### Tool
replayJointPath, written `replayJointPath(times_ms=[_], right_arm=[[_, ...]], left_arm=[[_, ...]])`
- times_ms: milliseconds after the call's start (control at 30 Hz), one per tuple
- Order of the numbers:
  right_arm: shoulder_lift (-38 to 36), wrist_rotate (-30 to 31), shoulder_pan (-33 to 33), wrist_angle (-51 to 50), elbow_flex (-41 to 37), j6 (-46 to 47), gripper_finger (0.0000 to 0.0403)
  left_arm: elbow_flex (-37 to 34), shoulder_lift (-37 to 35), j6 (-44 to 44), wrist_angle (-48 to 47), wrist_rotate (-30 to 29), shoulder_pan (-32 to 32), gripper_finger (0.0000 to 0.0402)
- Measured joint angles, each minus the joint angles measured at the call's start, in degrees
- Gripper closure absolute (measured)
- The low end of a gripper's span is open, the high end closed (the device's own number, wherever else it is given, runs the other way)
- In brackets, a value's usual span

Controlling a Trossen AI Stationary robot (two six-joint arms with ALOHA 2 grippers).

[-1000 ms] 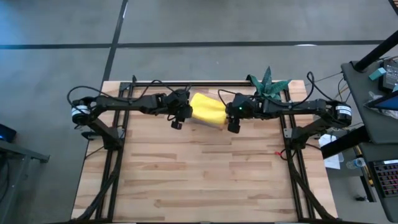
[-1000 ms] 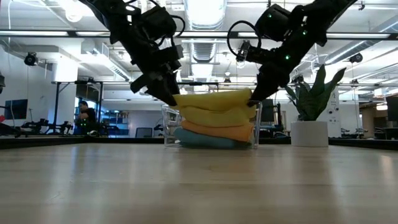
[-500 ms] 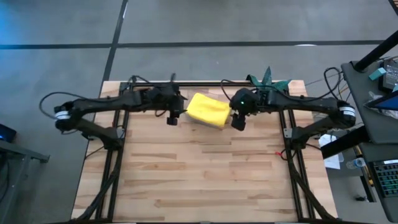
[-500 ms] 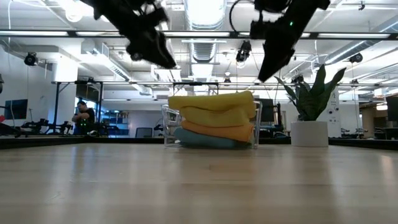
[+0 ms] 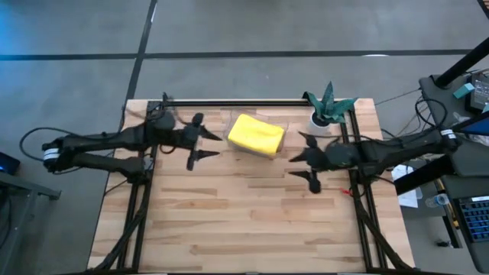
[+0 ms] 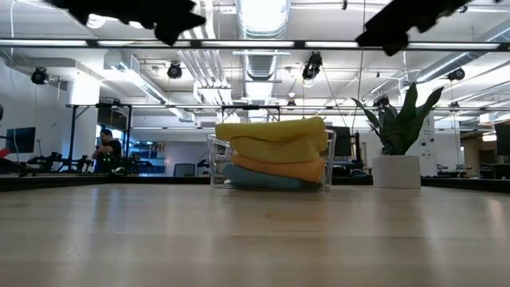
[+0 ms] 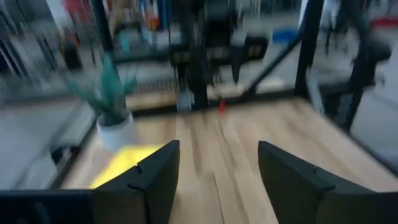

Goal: Fold microfiber towels
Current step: Return to Home Position

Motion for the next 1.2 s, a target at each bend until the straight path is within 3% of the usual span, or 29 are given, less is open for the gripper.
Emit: replayJointPath(times_ms=[133, 267, 667, 867, 1100, 1200], right_arm=[[-9.2, 5.4, 4.6, 3.6, -7.0, 1.7, 0.0213], [-18.9, 6.1, 5.8, 4.1, -12.1, 1.3, 0.0213], [-45.5, 8.2, 5.6, 3.2, -19.8, -2.2, 0.0213], [-44.5, 9.7, 5.7, 0.1, -21.2, -0.9, 0.0213], [-45.9, 10.1, 5.7, -0.2, -25.4, 2.1, 0.0213], [-46.6, 10.4, 5.7, 0.7, -29.0, 3.3, 0.0213]], left_arm=[[-10.2, -8.1, -4.1, 14.1, -3.3, -0.6, 0.0225], [-19.1, -14.9, -5.7, 21.8, -4.4, -0.6, 0.0250], [-34.3, -30.3, -7.5, 23.9, -5.2, -0.6, 0.0300], [-40.6, -40.1, -9.1, 22.8, -5.7, -0.6, 0.0313], [-40.7, -50.6, -9.0, 14.8, -5.9, -0.6, 0.0313], [-40.7, -50.0, -9.0, 12.5, -5.9, -0.6, 0.0313]])
